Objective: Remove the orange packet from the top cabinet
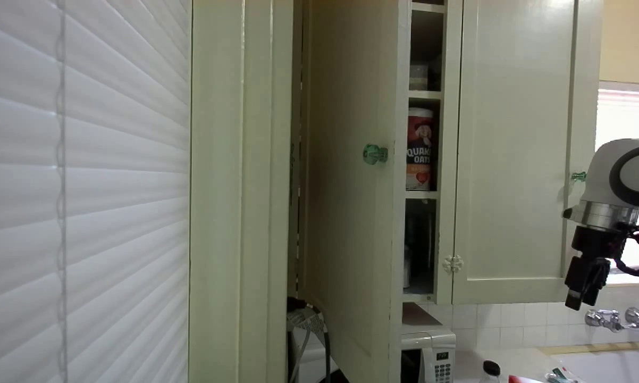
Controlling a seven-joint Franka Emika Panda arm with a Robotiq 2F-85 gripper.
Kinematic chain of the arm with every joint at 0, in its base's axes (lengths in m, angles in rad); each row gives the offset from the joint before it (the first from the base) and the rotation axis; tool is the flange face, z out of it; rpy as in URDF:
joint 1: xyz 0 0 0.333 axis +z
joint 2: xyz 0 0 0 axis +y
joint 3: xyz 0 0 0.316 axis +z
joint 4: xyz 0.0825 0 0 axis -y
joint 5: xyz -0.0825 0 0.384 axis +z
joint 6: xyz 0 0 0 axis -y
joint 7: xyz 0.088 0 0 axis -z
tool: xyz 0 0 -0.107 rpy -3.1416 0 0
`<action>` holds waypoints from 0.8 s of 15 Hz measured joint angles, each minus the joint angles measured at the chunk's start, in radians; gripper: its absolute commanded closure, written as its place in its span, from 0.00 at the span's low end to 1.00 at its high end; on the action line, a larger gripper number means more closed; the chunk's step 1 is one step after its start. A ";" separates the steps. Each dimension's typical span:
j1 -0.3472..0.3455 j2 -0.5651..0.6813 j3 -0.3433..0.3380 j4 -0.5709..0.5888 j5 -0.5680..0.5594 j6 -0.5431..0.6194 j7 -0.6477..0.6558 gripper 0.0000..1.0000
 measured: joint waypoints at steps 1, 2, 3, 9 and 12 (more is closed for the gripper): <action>0.000 0.000 0.000 0.000 0.000 0.000 0.000 0.00; 0.000 0.000 0.000 0.000 0.000 0.000 0.000 0.00; 0.000 0.000 0.000 0.000 0.000 0.000 0.000 0.00; 0.004 0.001 0.094 0.093 0.007 0.001 0.079 0.00; 0.004 0.000 0.171 0.172 0.003 0.008 0.164 0.00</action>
